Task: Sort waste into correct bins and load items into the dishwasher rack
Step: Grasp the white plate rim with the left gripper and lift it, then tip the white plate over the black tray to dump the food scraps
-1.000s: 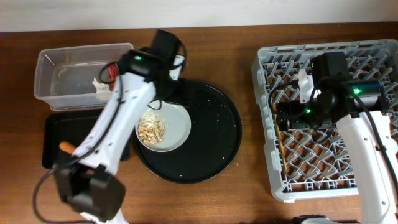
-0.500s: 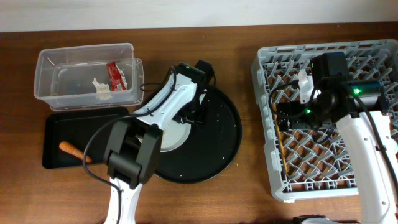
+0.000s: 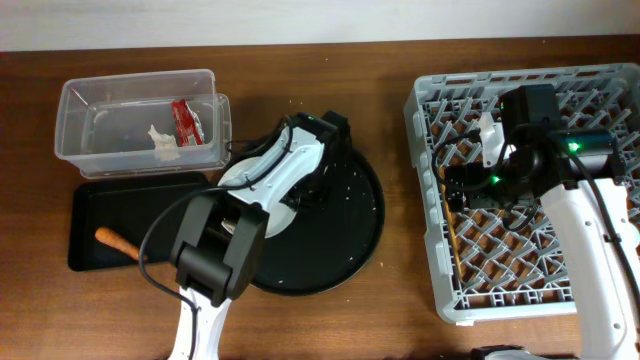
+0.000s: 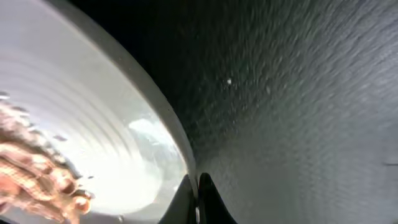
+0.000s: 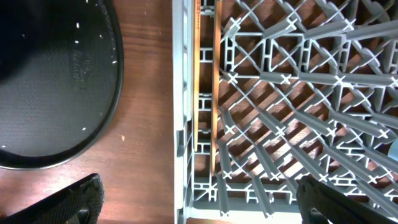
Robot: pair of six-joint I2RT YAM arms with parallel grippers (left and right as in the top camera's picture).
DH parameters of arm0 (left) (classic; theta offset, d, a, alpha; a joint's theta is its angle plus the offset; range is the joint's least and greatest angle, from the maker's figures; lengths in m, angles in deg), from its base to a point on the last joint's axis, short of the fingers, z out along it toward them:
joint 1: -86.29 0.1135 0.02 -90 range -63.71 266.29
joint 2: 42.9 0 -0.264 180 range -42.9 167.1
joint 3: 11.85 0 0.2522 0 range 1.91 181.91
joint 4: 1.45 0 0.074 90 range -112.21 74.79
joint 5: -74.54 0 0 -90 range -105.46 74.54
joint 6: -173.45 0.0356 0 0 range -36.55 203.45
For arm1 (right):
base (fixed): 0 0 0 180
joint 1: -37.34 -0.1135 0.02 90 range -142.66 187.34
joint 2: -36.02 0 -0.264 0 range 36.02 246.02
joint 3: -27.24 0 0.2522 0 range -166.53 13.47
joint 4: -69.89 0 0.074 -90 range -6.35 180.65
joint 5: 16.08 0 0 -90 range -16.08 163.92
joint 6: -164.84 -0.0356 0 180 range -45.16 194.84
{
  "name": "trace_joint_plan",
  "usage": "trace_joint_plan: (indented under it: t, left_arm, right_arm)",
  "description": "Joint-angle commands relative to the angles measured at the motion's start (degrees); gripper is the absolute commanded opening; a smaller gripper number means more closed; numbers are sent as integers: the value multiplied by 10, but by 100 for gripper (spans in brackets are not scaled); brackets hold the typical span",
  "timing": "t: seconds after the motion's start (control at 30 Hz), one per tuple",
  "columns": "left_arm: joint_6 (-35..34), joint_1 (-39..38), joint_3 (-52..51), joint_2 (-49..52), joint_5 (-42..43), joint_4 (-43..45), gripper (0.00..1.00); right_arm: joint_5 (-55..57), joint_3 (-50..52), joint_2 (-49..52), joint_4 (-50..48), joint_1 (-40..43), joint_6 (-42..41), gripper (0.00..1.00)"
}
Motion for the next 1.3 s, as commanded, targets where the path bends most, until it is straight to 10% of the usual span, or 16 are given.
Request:
trace_joint_plan:
  t: [0.0,0.77,1.27]
  left_arm:
    - [-30,3,64,-10,-41,-40,0]
    - [-120,123,-6,-238,-84,-157,0]
    - [217,376,-109,-250,324,-32,1]
  right_arm:
    - [5,1,0,0,3,-2,98]
    - [16,1,0,5,3,-2,98]
    - [21,1,0,9,3,-2,98]
